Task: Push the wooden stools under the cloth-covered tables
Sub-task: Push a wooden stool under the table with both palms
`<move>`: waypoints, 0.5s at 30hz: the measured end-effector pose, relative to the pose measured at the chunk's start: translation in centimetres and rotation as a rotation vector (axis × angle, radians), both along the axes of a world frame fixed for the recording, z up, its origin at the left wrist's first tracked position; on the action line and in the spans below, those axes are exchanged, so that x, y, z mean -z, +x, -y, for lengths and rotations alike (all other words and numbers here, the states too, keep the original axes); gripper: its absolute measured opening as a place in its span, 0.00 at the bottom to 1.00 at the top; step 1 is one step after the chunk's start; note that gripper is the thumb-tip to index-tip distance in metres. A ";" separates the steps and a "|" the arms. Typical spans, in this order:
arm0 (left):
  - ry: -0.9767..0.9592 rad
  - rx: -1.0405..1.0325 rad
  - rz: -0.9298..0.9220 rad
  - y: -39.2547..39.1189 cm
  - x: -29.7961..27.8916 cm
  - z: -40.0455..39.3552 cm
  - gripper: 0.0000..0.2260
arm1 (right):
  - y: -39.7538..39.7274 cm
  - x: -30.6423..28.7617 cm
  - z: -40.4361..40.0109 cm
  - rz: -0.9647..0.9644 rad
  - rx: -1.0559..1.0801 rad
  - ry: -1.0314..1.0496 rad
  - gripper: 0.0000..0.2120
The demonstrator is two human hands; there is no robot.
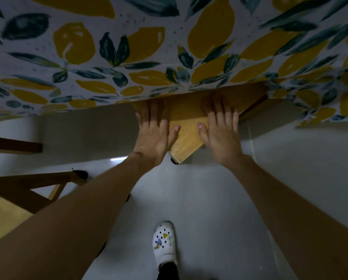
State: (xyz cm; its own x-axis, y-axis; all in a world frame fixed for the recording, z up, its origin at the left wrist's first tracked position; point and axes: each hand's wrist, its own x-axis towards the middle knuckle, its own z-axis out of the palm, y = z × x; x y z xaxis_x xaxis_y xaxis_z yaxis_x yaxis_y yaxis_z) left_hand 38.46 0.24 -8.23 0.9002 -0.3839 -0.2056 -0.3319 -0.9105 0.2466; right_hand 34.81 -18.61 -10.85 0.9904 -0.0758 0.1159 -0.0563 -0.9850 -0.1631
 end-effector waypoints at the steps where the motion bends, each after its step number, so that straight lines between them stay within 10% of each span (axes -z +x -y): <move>1: -0.004 0.000 0.003 0.0 0.1 -0.1 0.32 | -0.1 -0.1 0.0 -0.007 0.000 -0.008 0.25; 15: -0.207 -0.084 0.092 -6.7 -1.4 -3.8 0.25 | -6.3 -4.3 -3.5 -0.038 0.025 0.253 0.30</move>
State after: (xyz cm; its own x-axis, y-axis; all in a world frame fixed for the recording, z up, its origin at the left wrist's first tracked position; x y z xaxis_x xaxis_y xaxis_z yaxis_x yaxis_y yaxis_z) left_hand 31.80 4.06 -6.84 0.9420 -0.3326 -0.0459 -0.2871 -0.8688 0.4033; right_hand 28.56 -15.09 -6.53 0.9911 -0.1221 0.0528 -0.0909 -0.9114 -0.4014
